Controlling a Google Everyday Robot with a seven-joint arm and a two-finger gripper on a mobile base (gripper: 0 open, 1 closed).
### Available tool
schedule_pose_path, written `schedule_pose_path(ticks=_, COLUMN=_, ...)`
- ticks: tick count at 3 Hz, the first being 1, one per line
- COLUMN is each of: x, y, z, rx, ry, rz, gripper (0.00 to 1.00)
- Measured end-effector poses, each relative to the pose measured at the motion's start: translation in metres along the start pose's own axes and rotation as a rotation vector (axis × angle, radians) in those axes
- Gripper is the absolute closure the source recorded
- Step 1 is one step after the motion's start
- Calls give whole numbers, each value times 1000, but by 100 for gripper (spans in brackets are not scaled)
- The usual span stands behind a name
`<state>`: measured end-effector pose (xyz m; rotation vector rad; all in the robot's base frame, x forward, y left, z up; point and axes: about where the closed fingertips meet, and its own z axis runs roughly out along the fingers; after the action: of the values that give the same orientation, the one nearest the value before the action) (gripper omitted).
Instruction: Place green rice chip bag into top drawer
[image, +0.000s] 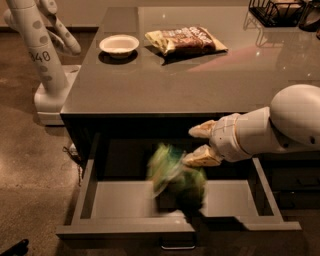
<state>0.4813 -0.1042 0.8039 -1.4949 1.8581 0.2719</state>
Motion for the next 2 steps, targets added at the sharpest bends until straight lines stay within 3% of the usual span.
schedule_pose_path(ticks=1, x=1, y=-6, z=-4, rx=21, ry=-12, rz=-3, gripper=0)
schedule_pose_path(ticks=2, x=0, y=-27, z=-42, rx=113, ry=-22, rz=-12, gripper=0)
